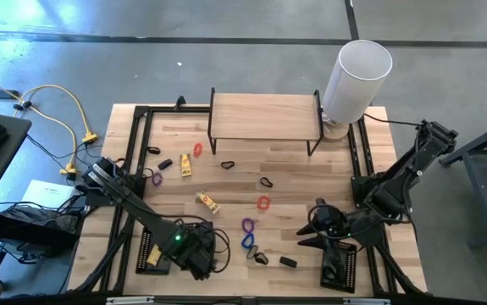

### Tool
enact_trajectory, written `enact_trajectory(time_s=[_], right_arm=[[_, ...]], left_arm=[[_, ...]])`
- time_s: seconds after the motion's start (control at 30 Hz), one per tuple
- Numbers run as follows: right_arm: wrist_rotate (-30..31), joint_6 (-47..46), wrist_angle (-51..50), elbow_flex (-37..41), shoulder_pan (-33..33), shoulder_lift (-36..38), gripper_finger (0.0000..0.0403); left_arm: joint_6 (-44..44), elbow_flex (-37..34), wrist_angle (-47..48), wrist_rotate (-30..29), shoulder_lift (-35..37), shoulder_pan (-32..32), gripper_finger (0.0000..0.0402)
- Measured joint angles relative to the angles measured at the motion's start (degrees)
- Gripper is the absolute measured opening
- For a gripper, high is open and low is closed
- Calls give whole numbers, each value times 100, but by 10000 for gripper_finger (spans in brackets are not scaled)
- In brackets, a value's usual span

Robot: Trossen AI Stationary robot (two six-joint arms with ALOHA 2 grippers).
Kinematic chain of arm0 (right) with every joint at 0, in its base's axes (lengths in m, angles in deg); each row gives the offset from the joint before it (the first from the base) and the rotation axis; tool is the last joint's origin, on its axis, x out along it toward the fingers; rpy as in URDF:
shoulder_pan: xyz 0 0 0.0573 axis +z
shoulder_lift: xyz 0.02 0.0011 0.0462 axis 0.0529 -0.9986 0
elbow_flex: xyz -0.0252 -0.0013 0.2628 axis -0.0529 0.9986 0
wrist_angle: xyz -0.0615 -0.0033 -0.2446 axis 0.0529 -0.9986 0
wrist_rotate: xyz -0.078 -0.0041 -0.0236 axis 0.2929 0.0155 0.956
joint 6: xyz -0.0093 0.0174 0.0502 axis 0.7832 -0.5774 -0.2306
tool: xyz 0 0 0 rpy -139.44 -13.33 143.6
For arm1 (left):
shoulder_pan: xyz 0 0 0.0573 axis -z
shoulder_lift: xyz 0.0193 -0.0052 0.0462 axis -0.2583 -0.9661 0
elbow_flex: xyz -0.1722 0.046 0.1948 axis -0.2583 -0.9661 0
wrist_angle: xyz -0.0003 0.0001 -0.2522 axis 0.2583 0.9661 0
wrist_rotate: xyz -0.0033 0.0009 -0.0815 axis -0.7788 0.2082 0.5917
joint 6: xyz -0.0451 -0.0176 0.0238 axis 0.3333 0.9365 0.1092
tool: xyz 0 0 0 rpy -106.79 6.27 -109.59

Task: Pick & Place Office Desk Supplies
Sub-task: Put the crayon box into the left black basket

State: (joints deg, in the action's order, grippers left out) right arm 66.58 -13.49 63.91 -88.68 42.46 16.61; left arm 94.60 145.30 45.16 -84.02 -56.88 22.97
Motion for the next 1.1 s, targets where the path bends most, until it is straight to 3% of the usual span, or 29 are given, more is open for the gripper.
enact_trajectory(time_s=[0.13, 0.43, 0.6, 0.8, 0.97, 1.1], right_arm=[[0, 0, 0, 0, 0, 0, 119], [0, 0, 0, 0, 0, 0, 119], [0, 2, 0, 0, 0, 0, 119], [36, 242, -2, 0, -22, 0, 119], [13, 216, 0, 0, -142, 0, 119], [2, 155, -41, 0, -136, 0, 119]], left_arm=[[167, 1, 2, 22, 0, 0, 85], [166, 1, 11, 71, 0, -18, 165], [-5, -1, 142, 101, 181, -249, 174], [-1103, -1, 189, -23, 746, -747, 175], [-2790, -1, 186, -239, 1012, -1170, 175], [-4280, -1, 186, -735, 1008, -1441, 175]])
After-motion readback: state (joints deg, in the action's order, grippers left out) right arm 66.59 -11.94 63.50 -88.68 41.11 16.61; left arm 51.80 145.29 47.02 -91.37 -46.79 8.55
